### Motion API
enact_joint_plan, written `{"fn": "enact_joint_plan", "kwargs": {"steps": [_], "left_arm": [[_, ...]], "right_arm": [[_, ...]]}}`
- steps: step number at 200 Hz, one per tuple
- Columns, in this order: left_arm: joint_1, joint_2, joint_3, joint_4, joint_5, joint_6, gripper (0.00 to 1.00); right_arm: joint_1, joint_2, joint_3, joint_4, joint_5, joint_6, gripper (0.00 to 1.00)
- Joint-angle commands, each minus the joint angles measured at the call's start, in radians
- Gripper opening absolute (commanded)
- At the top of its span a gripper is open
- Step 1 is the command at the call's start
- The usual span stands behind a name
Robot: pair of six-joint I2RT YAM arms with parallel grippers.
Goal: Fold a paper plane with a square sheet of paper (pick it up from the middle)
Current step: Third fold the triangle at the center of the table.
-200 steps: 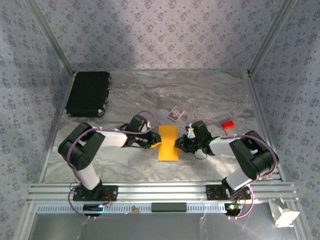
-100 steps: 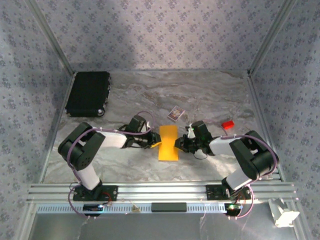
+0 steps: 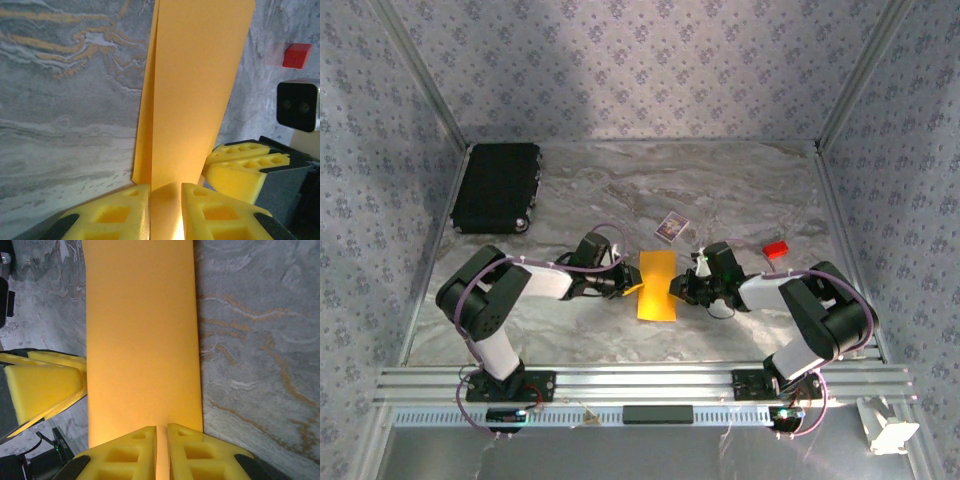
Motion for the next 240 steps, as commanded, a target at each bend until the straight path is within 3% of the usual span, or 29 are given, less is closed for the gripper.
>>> {"fn": "enact_joint_plan", "kwargs": {"steps": [1, 97, 179, 240], "left_arm": [[-0.001, -0.015, -0.01, 0.066, 0.023, -0.023, 0.22], [-0.001, 0.013, -0.056, 0.215, 0.046, -0.124, 0.29], [-0.017, -0.016, -0.087, 0.176, 0.014, -0.184, 0.37], [-0.02, 0.002, -0.052, 0.15, 0.029, -0.144, 0.27]], "right_arm": [[-0.004, 0.01, -0.028, -0.041, 0.021, 0.01, 0.15], [-0.006, -0.002, -0.032, -0.041, 0.016, 0.01, 0.15], [-0.01, -0.011, -0.034, -0.044, 0.022, 0.01, 0.15], [-0.011, -0.011, -0.033, -0.044, 0.013, 0.006, 0.15]]}}
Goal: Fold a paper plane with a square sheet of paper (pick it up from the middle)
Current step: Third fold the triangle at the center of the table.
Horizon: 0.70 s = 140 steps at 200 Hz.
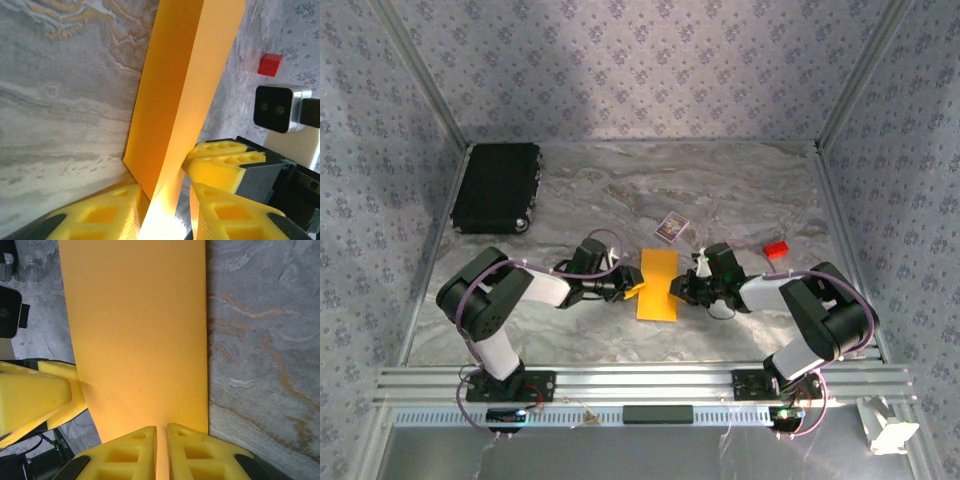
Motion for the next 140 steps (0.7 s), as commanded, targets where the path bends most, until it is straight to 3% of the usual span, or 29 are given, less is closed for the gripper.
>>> {"fn": "enact_joint_plan", "kwargs": {"steps": [1, 110, 140], "left_arm": [[-0.007, 0.002, 0.024, -0.027, 0.014, 0.027, 0.27], [-0.006, 0.019, 0.073, -0.089, 0.036, 0.104, 0.14], [-0.01, 0.004, 0.073, -0.11, 0.017, 0.129, 0.06]], "right_arm": [[-0.007, -0.005, -0.023, -0.056, 0.013, 0.006, 0.15], [-0.006, -0.005, -0.019, -0.062, 0.005, -0.003, 0.15], [-0.006, -0.022, -0.01, -0.061, -0.008, -0.014, 0.17]]}}
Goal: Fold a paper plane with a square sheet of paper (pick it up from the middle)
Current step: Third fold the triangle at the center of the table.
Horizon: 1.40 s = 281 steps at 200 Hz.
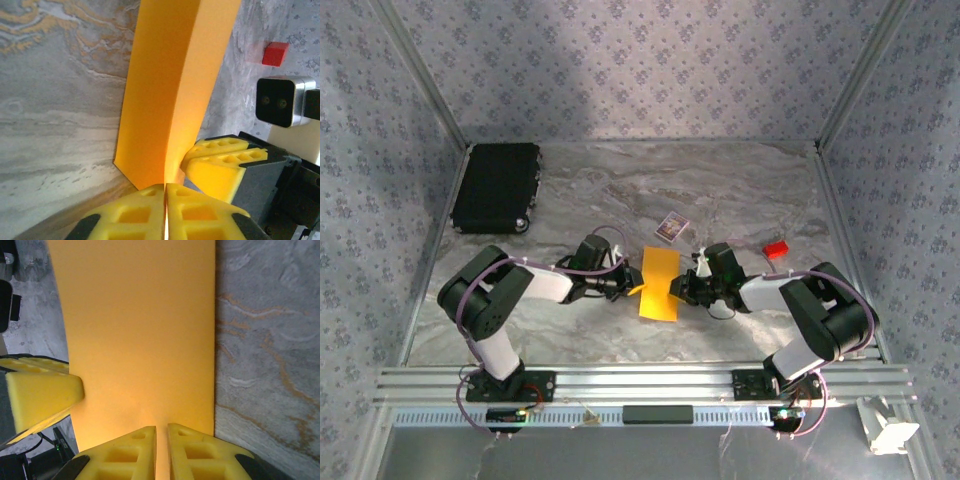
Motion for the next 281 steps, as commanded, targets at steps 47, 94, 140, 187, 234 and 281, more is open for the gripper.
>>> {"fn": "enact_joint_plan", "kwargs": {"steps": [47, 94, 140, 187, 234, 281], "left_arm": [[-0.037, -0.068, 0.008, -0.113, -0.096, 0.027, 0.0], [-0.063, -0.129, -0.034, -0.115, -0.17, -0.063, 0.0], [-0.074, -0.167, -0.026, -0.15, -0.2, -0.083, 0.0], [-0.078, -0.178, -0.019, -0.149, -0.203, -0.093, 0.0], [-0.08, -0.175, -0.017, -0.144, -0.199, -0.093, 0.0], [-0.08, -0.174, -0.017, -0.136, -0.197, -0.09, 0.0]], "right_arm": [[0.013, -0.16, 0.013, -0.184, 0.084, -0.085, 0.31], [0.139, -0.367, 0.083, -0.435, 0.341, -0.342, 0.57], [0.427, -0.491, -0.001, -0.298, 0.659, -0.635, 0.7], [0.685, -0.399, 0.003, -0.197, 0.875, -0.891, 0.67], [0.813, -0.199, 0.046, -0.09, 1.169, -0.948, 0.66], [0.823, -0.123, 0.058, -0.067, 1.224, -0.934, 0.52]]}}
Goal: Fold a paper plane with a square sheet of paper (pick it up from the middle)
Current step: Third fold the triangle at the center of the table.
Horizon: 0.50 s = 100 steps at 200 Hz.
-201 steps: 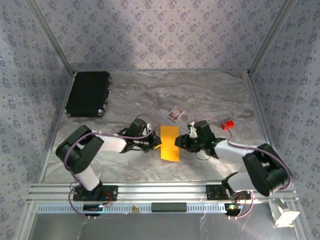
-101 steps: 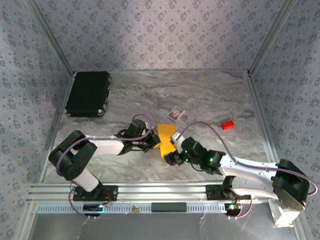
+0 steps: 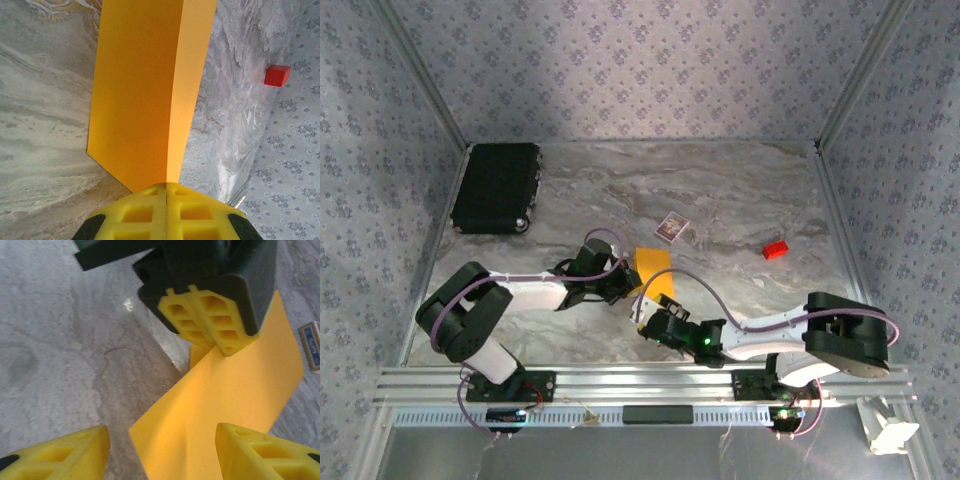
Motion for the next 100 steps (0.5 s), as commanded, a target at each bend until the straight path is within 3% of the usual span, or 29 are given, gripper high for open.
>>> {"fn": "enact_joint_plan", "kwargs": {"steps": [1, 31, 100], "left_arm": [[-0.007, -0.015, 0.002, -0.001, -0.006, -0.004, 0.0], [-0.008, -0.012, 0.005, 0.0, -0.003, -0.004, 0.0], [-0.008, -0.007, 0.009, -0.001, 0.001, -0.002, 0.0]], "right_arm": [[0.008, 0.015, 0.026, 0.04, 0.089, -0.009, 0.51], [0.01, 0.019, 0.024, 0.03, 0.084, 0.01, 0.43], [0.009, 0.008, 0.004, 0.038, 0.073, 0.03, 0.35]]}}
